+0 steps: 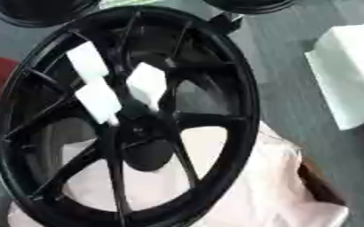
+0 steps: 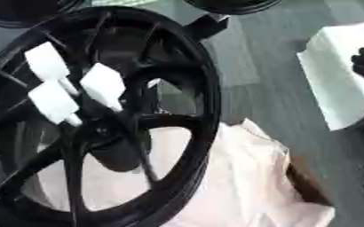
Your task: Pull the pin out of the wheel hub.
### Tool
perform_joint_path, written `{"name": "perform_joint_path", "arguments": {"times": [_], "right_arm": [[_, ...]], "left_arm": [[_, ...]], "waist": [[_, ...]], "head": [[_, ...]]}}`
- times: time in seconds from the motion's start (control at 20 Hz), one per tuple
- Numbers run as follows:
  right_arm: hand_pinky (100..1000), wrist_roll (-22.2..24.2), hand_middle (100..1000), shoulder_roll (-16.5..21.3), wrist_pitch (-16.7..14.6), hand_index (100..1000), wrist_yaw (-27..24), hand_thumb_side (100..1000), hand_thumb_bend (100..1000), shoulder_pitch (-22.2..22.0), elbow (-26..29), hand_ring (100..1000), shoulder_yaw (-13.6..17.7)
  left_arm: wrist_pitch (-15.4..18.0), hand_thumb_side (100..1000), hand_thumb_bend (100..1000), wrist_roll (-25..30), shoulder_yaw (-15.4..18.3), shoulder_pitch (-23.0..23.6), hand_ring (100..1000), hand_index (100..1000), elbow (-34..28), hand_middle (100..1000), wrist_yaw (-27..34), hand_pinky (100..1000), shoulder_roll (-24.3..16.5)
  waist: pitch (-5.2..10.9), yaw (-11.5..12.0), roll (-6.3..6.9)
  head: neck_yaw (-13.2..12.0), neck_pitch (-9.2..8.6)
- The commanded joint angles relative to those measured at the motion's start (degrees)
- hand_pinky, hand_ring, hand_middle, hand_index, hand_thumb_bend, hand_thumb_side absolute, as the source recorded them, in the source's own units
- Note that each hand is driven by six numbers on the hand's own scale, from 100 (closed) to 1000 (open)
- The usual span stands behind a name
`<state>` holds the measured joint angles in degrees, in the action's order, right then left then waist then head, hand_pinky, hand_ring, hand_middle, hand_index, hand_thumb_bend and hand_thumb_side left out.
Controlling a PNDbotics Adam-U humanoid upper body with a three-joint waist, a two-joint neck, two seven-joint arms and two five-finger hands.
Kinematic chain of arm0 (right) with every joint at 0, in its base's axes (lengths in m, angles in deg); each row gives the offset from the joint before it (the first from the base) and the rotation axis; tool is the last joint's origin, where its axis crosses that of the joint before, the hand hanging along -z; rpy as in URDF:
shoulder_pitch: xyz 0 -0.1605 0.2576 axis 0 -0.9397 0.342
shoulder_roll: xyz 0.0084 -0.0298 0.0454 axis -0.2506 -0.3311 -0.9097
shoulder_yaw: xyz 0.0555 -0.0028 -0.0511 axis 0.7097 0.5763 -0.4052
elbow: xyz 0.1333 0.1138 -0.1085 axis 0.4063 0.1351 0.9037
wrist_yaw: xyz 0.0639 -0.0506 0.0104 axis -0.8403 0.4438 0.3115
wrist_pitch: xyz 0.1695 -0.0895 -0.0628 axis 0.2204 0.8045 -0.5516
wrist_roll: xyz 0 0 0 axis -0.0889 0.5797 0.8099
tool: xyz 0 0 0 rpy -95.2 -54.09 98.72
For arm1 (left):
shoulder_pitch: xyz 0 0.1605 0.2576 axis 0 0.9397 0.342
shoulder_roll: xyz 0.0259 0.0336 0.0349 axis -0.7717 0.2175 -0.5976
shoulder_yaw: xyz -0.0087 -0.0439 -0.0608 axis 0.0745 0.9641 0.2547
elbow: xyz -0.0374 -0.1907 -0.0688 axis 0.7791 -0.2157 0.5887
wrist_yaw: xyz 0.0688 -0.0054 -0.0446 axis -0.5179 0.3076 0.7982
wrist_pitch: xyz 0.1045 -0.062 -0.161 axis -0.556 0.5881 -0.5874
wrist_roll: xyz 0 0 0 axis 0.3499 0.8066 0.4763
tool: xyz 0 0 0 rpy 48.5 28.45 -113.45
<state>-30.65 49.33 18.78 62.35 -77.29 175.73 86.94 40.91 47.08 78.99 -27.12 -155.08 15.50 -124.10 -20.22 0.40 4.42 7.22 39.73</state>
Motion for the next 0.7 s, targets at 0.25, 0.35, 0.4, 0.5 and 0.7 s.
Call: {"name": "perform_joint_path", "arguments": {"times": [0.25,0.35,0.4,0.5,0.7], "right_arm": [[832,-0.15,731,1.30,-0.06,830,0.18,575,100,0.15,1.03,783,0.60],[832,-0.14,731,1.33,-0.06,830,0.18,575,100,0.14,1.03,783,0.60],[832,-0.13,731,1.33,-0.05,830,0.18,575,100,0.14,1.03,783,0.59],[831,-0.12,731,1.34,-0.06,829,0.18,575,100,0.12,1.03,783,0.55],[831,-0.11,731,1.32,-0.02,830,0.31,577,100,0.07,1.03,783,0.48]], "left_arm": [[0.03,133,100,0.00,1.42,-0.88,792,801,-0.28,725,0.33,822,-0.77],[0.02,134,100,0.09,1.42,-0.87,792,801,-0.29,725,0.32,822,-0.78],[0.02,134,100,0.16,1.42,-0.86,792,801,-0.33,724,0.33,822,-0.78],[0.01,132,100,0.34,1.35,-0.85,793,802,-0.38,725,0.28,822,-0.81],[0.18,113,100,1.66,0.42,-0.55,806,817,-1.07,745,-0.47,829,-1.23]], "waist": [[1.40,0.11,-0.30],[1.41,0.14,-0.29],[1.41,0.15,-0.31],[1.40,0.18,-0.33],[1.31,0.25,-0.34]], "head": [[-2.20,0.25],[-3.03,0.26],[-3.27,0.23],[-3.45,0.12],[-3.19,-0.39]]}}
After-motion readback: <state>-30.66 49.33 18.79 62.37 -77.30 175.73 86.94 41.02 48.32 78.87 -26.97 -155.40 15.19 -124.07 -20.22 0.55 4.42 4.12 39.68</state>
